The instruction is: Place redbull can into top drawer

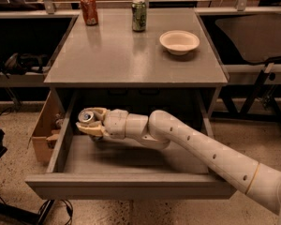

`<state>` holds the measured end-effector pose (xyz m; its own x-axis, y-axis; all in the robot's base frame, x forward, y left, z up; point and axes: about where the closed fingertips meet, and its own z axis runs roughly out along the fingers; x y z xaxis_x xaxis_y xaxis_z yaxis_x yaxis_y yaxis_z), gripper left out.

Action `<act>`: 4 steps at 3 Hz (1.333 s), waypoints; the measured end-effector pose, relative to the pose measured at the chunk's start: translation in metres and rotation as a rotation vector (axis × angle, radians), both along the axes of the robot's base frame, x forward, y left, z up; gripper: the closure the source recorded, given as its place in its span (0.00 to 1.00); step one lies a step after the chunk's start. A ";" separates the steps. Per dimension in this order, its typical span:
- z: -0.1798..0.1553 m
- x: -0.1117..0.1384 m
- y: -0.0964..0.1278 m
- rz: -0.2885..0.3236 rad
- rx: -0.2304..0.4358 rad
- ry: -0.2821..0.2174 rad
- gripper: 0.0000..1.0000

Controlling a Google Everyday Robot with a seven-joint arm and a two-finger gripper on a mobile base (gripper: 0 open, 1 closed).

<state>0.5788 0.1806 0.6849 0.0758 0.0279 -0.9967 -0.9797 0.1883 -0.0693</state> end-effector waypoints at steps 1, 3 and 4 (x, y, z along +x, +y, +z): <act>0.000 0.000 0.000 0.000 0.000 0.000 0.13; 0.000 0.000 0.000 0.001 0.001 0.001 0.00; 0.018 -0.006 -0.011 0.021 -0.039 0.008 0.00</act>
Offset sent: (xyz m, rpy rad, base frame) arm 0.0000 0.0000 0.0000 0.0000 0.0000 0.0000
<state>0.5728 0.1698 0.7029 0.0677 -0.0096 -0.9977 -0.9839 0.1652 -0.0684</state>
